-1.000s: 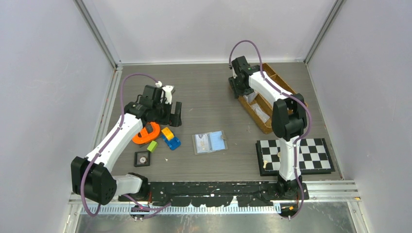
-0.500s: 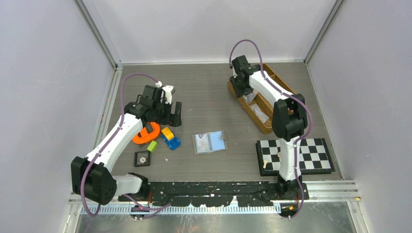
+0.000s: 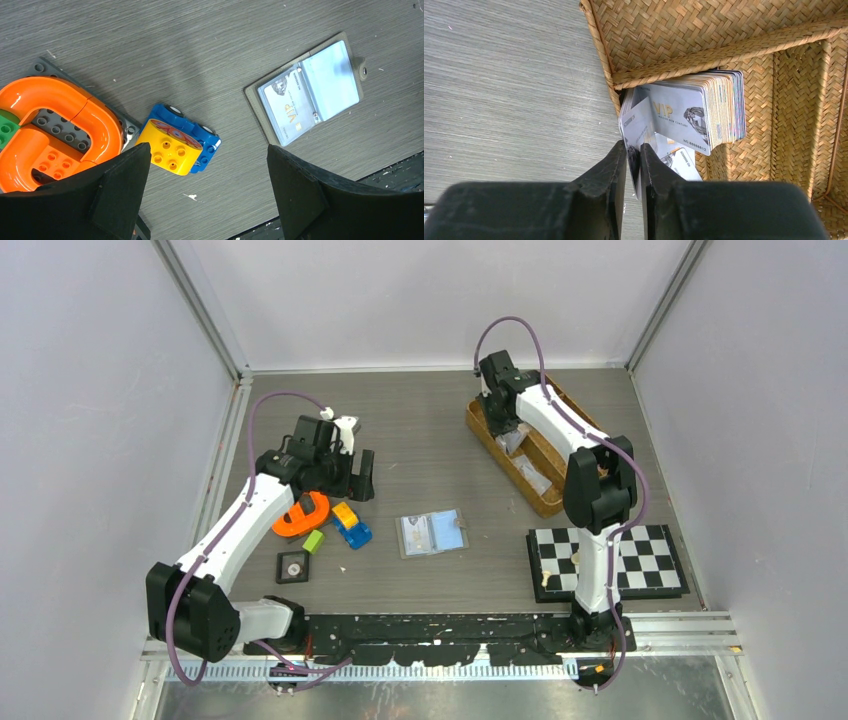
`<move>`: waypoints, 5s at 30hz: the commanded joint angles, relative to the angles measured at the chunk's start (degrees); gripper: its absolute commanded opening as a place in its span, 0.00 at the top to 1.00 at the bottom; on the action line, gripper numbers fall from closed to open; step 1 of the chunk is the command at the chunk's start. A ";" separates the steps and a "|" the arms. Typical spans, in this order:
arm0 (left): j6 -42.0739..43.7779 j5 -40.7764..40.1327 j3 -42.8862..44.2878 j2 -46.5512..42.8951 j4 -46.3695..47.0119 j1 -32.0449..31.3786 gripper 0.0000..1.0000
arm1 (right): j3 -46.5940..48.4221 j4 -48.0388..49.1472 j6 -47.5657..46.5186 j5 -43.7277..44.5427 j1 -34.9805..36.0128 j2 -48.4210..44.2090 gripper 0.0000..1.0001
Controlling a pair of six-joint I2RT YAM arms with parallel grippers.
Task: Put the credit cards into the card holder
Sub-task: Pick up the credit card from the storage box, then insert the credit card into the card holder.
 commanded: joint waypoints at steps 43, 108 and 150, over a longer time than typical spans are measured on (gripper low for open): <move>-3.58 49.16 -5.24 -5.10 17.94 -6.32 0.16 | -23.23 -3.28 5.14 -64.42 15.32 -32.48 1.00; -35.00 17.27 -19.94 12.53 44.62 -13.18 1.00 | -41.93 15.37 33.17 4.43 22.91 -18.19 0.78; -45.12 17.24 -25.80 20.73 54.35 -13.17 1.00 | -41.58 13.61 35.09 5.83 22.90 -16.53 0.95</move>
